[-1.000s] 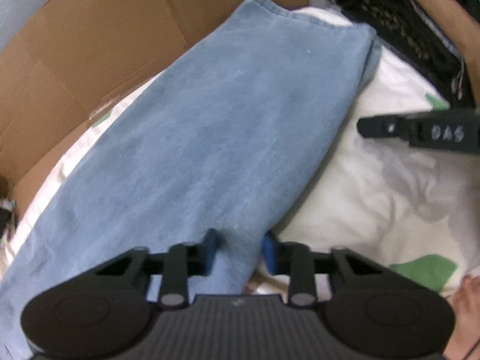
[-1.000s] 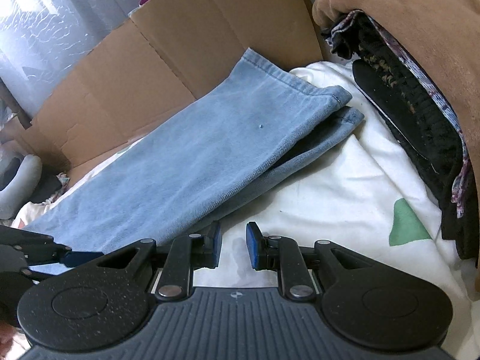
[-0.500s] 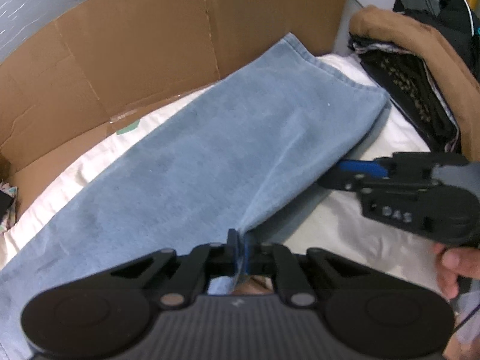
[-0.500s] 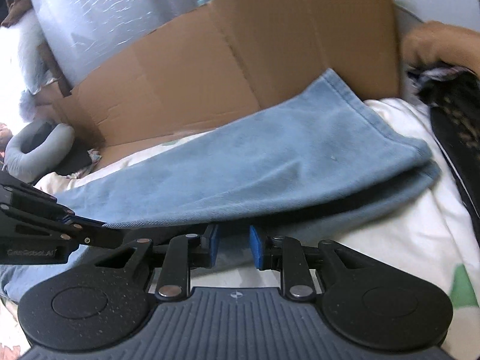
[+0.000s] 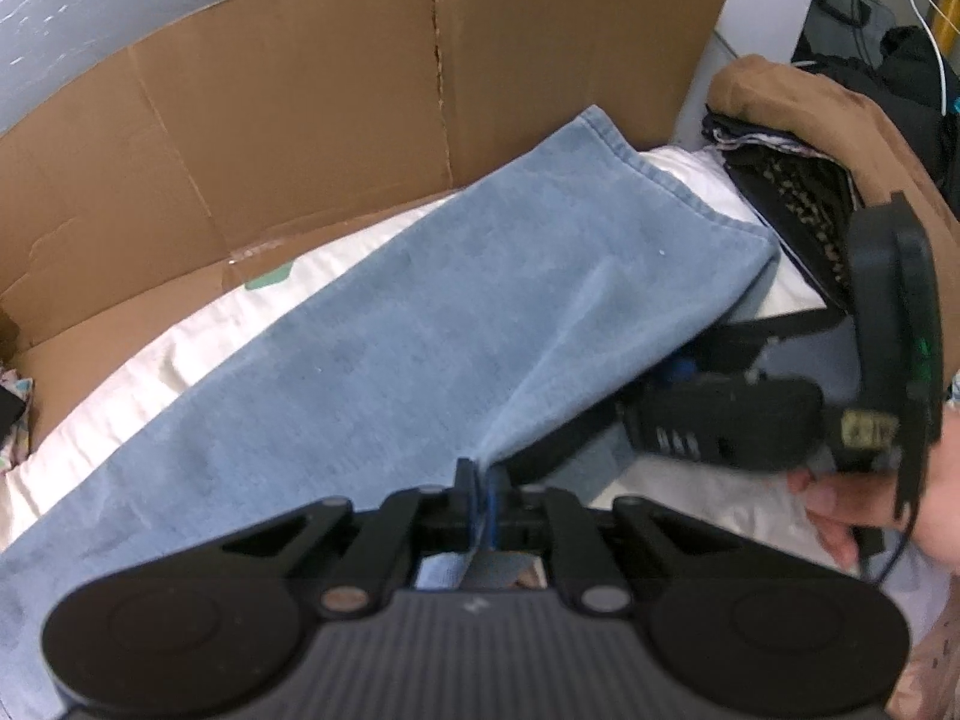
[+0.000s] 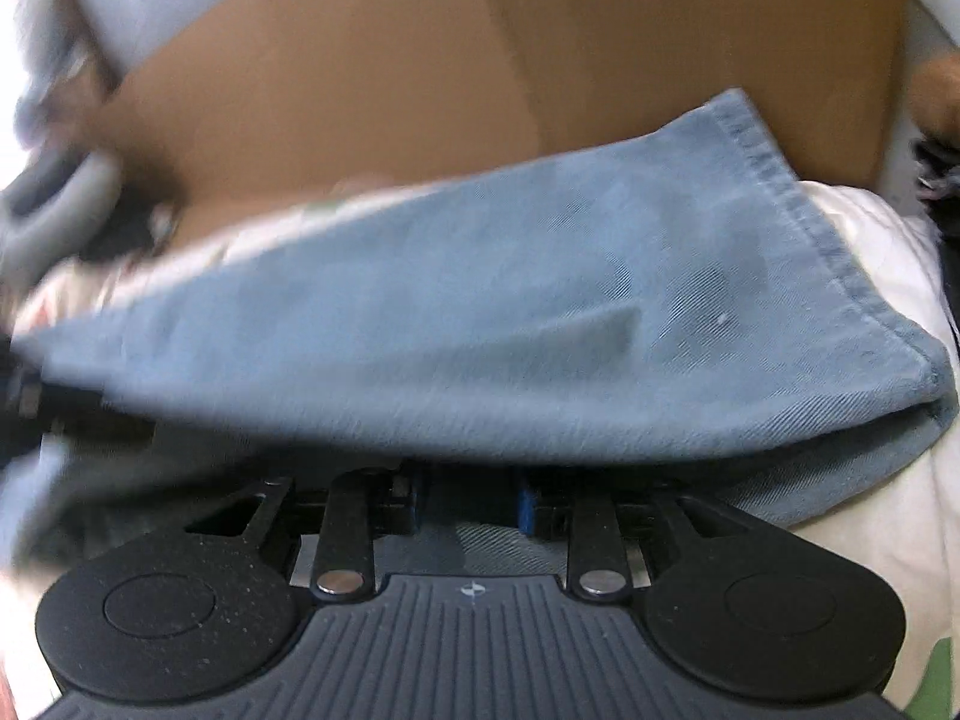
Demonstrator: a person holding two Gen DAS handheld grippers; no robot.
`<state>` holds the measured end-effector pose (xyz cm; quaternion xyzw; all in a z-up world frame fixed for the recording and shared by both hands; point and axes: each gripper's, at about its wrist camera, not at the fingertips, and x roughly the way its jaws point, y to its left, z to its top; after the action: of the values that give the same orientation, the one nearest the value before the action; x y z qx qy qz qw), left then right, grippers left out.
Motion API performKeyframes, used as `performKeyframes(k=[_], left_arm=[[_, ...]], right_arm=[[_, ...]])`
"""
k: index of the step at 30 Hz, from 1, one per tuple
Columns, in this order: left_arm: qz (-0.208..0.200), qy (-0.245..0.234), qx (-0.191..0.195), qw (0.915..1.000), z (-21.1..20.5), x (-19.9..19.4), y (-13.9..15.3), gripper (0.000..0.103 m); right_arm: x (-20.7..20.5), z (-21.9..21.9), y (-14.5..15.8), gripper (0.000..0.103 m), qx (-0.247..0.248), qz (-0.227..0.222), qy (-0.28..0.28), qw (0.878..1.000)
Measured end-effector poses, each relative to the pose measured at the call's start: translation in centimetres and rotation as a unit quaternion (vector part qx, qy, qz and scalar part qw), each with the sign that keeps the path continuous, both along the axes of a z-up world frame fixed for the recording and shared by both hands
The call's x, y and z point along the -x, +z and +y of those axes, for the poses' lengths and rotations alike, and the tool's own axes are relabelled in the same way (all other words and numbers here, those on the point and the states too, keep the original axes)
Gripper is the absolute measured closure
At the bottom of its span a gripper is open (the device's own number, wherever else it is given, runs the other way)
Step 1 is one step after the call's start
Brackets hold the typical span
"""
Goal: Fold clothes
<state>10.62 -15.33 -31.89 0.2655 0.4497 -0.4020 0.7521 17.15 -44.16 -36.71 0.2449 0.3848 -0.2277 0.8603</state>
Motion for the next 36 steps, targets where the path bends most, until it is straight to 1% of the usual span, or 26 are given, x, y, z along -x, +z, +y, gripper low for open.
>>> performKeyframes(k=[3,5,8,15,20,21,24,26,27,31,34,36], left_arm=[[0.003,0.003,0.000,1.0000,-0.2,0.0,0.0,0.100],[0.011,0.008,0.001,0.9999,-0.2,0.0,-0.3,0.100],[0.019,0.000,-0.002,0.9998,-0.1,0.7,-1.0,0.100],[0.038,-0.030,-0.023,0.9986,-0.2,2.9,-4.6,0.100],[0.043,-0.027,-0.027,0.9983,-0.1,3.1,-6.8,0.099],[0.042,-0.030,-0.027,0.9983,-0.1,3.1,-7.0,0.099],[0.032,-0.043,-0.028,0.9981,-0.1,3.4,-7.1,0.099],[0.027,-0.050,-0.029,0.9980,0.0,3.6,-7.0,0.099],[0.027,-0.050,-0.029,0.9980,0.1,3.6,-6.9,0.099],[0.029,-0.044,-0.026,0.9983,0.3,3.6,-6.9,0.099],[0.029,-0.041,-0.024,0.9984,0.1,3.9,-6.9,0.098],[0.030,-0.040,-0.023,0.9985,0.1,3.9,-7.0,0.098]], right_arm=[[1.1,0.7,0.0,0.069,-0.003,0.014,0.027,1.000],[1.8,0.7,0.0,0.070,-0.008,0.013,0.024,1.000],[2.8,0.8,-0.1,0.070,-0.016,0.011,0.018,1.000],[5.2,1.0,-0.2,0.070,-0.034,0.008,0.006,0.999],[6.9,1.1,-0.1,0.070,-0.049,-0.001,-0.015,0.999],[7.3,1.0,0.1,0.070,-0.054,-0.009,-0.023,0.998],[8.6,0.2,0.8,0.070,-0.075,-0.050,-0.055,0.994],[9.2,-0.6,1.3,0.070,-0.081,-0.077,-0.079,0.991],[9.4,-1.0,1.5,0.070,-0.079,-0.083,-0.094,0.989],[9.6,-2.1,1.6,0.069,-0.048,-0.071,-0.162,0.983],[9.8,-3.0,1.7,0.069,-0.025,-0.061,-0.212,0.975],[10.1,-3.8,1.6,0.070,-0.021,-0.067,-0.233,0.970]])
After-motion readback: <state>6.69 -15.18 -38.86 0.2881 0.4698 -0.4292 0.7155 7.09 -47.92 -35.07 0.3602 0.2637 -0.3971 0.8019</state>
